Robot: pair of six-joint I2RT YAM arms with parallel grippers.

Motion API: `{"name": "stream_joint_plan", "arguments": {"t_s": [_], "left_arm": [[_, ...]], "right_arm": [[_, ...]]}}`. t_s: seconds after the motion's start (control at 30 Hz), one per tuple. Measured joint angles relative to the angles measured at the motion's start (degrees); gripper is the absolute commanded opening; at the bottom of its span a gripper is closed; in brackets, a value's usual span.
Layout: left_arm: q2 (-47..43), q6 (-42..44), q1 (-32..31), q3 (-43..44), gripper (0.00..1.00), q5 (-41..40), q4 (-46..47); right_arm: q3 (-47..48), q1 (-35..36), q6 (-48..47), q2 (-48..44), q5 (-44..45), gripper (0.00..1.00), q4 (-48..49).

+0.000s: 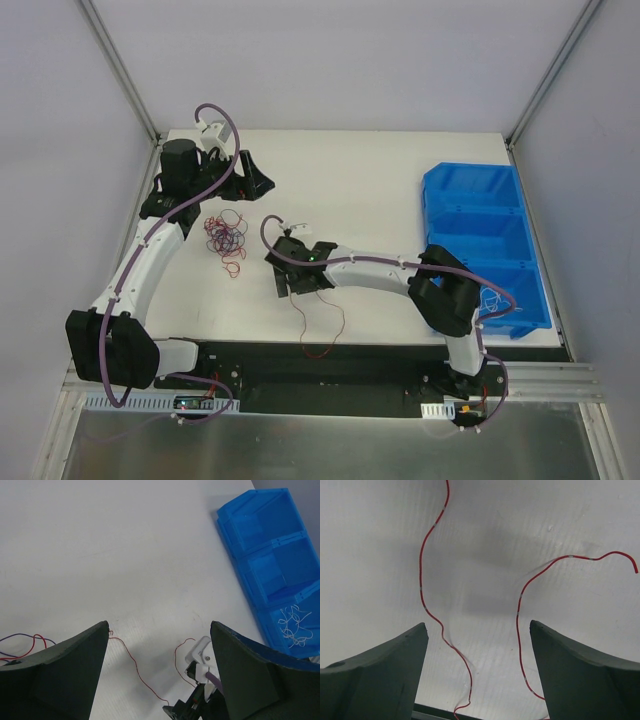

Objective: Untangle the cables

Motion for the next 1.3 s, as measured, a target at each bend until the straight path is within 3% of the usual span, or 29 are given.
{"name": "stream_joint_plan", "arguments": {"t_s": [0.2, 0.3, 0.5, 0.7, 1.0, 1.3], "left_arm": [[0.0, -0.2, 0.4, 0.0, 0.82, 0.1, 0.0], [0.2, -0.2, 0.7, 0.0, 0.84, 0.1, 0.0], [0.3, -0.4, 0.8, 0.0, 0.88, 0.2, 0.0], [0.3, -0.4, 0.8, 0.0, 0.90, 0.3, 0.1], [0.3, -0.8, 0.8, 0.0, 0.89, 0.9, 0.1], [0.3, -1.6, 0.8, 0.0, 0.88, 1.6, 0.8]], "right_arm": [[1.1, 1.0, 1.1, 2.8, 3.5, 0.84, -3.2], [1.2, 1.0, 1.1, 4.0, 3.6, 0.75, -3.3], [0.7, 1.0, 0.1, 4.2, 3.6, 0.28, -1.6], [-3.8, 0.9, -1.7, 1.7, 4.0, 0.00, 3.4], [-22.8, -3.1, -8.1, -19.1, 3.9, 0.00, 11.3], [-33.5, -21.1, -15.8, -53.7, 14.9, 0.00, 15.5]]}}
